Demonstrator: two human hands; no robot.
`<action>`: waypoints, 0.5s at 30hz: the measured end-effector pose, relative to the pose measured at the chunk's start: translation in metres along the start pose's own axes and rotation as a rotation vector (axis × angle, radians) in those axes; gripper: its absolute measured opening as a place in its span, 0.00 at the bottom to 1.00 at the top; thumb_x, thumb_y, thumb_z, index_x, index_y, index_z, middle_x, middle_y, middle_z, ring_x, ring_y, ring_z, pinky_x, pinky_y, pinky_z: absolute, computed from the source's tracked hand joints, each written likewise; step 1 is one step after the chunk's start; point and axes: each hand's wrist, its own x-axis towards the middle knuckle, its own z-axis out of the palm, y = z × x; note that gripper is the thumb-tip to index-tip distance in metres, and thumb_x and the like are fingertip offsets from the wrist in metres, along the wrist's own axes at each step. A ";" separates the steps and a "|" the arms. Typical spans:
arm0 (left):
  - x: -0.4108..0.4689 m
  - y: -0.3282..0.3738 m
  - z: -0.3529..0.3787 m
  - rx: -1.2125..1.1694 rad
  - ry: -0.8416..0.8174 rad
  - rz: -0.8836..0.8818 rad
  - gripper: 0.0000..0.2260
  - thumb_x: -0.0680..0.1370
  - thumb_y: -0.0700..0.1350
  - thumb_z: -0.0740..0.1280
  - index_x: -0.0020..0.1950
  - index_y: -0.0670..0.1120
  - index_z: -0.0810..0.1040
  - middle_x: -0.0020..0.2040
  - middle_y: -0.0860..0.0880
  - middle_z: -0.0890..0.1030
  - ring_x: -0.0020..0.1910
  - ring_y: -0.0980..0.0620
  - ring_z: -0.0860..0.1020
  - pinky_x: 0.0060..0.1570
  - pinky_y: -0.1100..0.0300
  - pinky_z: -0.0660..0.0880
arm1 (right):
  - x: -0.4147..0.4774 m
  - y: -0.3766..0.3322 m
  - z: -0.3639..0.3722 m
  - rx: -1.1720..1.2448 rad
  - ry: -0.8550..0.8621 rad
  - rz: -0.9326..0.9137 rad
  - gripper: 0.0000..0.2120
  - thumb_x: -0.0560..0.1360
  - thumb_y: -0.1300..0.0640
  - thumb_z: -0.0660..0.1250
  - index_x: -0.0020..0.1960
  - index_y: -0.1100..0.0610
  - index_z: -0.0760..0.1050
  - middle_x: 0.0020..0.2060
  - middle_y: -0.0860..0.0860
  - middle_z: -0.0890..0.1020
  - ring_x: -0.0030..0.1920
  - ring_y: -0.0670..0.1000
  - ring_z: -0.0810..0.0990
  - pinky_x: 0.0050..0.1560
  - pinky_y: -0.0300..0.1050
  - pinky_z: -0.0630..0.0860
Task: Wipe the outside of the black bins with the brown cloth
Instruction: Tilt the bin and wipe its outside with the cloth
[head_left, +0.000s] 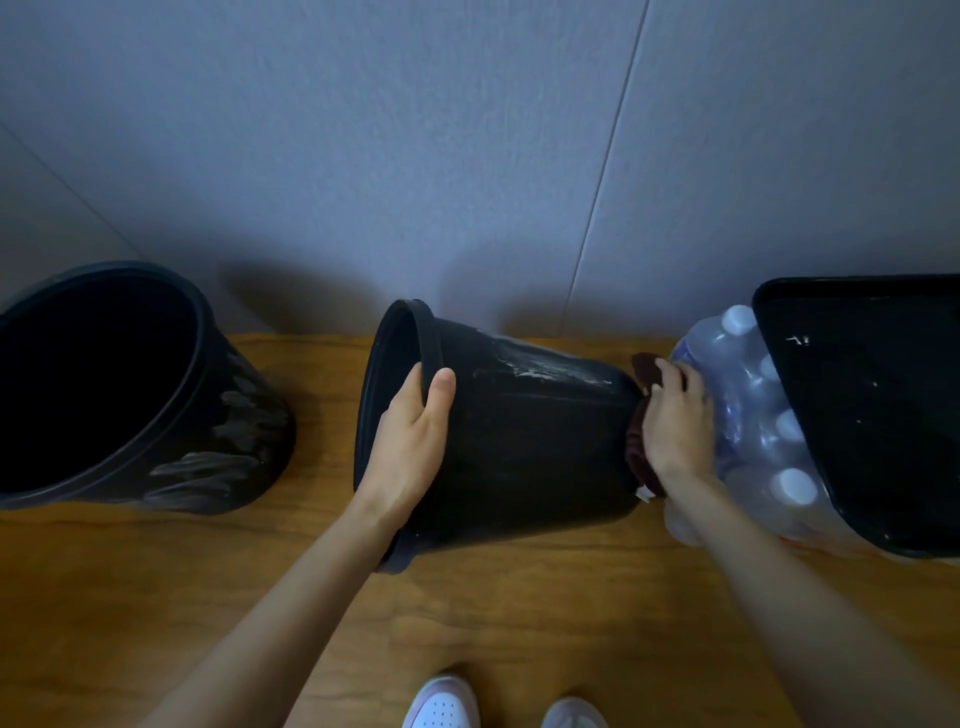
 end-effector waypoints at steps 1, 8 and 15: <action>0.000 0.000 0.000 0.005 -0.003 0.010 0.11 0.82 0.50 0.53 0.57 0.50 0.72 0.49 0.54 0.78 0.50 0.58 0.76 0.50 0.63 0.73 | 0.000 0.001 -0.003 0.047 0.001 -0.008 0.19 0.80 0.59 0.54 0.71 0.58 0.64 0.70 0.58 0.66 0.70 0.58 0.64 0.69 0.56 0.65; 0.005 -0.001 -0.003 -0.003 0.037 -0.014 0.09 0.81 0.49 0.54 0.55 0.49 0.71 0.49 0.53 0.78 0.50 0.57 0.76 0.51 0.61 0.74 | 0.002 -0.028 -0.038 0.954 -0.033 0.342 0.18 0.81 0.55 0.55 0.70 0.54 0.63 0.60 0.54 0.73 0.59 0.53 0.76 0.52 0.44 0.75; 0.010 0.002 -0.002 0.096 -0.019 0.110 0.20 0.81 0.46 0.56 0.73 0.50 0.60 0.44 0.61 0.73 0.43 0.64 0.75 0.43 0.70 0.73 | -0.009 -0.066 -0.065 1.675 -0.347 0.699 0.19 0.73 0.51 0.66 0.61 0.57 0.75 0.46 0.54 0.84 0.39 0.52 0.84 0.37 0.41 0.78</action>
